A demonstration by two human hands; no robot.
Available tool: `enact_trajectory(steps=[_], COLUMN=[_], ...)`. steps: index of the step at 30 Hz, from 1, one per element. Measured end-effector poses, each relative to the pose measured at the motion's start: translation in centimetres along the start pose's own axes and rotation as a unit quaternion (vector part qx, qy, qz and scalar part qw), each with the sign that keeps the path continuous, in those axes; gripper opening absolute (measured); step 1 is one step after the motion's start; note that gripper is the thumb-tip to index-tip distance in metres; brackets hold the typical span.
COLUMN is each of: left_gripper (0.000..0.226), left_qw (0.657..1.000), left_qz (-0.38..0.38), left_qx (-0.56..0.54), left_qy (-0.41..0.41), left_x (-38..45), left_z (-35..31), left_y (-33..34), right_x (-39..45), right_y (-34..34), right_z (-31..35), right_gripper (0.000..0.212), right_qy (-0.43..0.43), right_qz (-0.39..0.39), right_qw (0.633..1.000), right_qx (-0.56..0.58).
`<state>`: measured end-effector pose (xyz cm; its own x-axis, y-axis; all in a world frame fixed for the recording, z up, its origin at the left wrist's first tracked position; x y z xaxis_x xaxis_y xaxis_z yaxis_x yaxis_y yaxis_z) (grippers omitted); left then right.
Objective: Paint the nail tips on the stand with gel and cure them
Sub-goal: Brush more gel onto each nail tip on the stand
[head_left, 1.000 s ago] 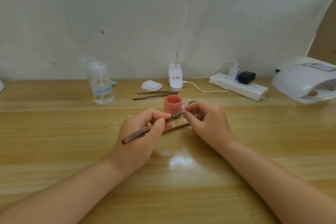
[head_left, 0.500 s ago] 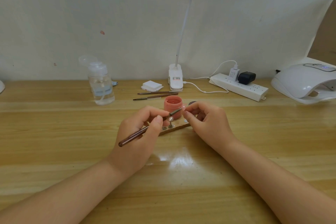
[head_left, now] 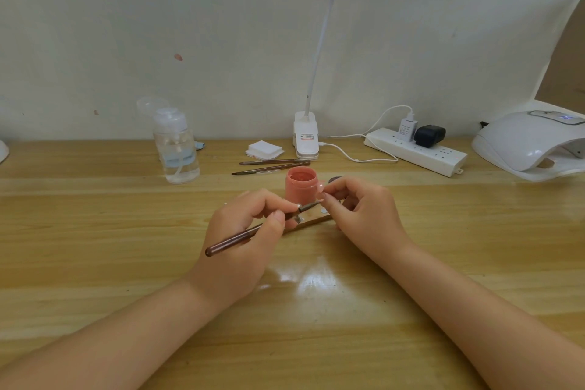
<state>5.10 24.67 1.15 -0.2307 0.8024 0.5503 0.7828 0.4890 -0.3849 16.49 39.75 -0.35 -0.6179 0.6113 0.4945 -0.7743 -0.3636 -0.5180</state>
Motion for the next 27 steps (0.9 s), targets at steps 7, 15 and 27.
enact_trajectory(steps=[7, 15, 27], left_gripper=[0.021, 0.024, 0.017], left_qw=[0.99, 0.985, 0.995], left_qz=[-0.084, -0.099, -0.008], left_qx=[-0.093, -0.12, -0.089], left_qy=[-0.057, -0.076, -0.042], left_x=[0.3, 0.4, 0.2], left_z=[2.1, 2.9, 1.3], left_y=[-1.4, -1.6, 0.0], right_x=[-0.1, -0.2, -0.1], right_y=[-0.2, -0.3, -0.4], right_z=[-0.2, -0.2, 0.4], right_gripper=[0.004, 0.008, 0.017], right_qy=[0.02, 0.014, -0.003], right_qz=[-0.01, -0.015, -0.015], right_qw=[1.0, 0.999, 1.0], right_qx=[0.019, 0.034, 0.022])
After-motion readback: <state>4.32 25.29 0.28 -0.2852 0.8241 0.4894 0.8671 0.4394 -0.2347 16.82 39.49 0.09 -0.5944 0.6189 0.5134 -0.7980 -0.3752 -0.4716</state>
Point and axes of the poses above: each hand's wrist, its own x-axis towards the middle knuckle, its own y-axis out of the palm, z = x × y, the point moved 8 cm from there along x, towards the middle knuckle, and after that the axes turned 8 degrees about z, right-handed, at the moved point
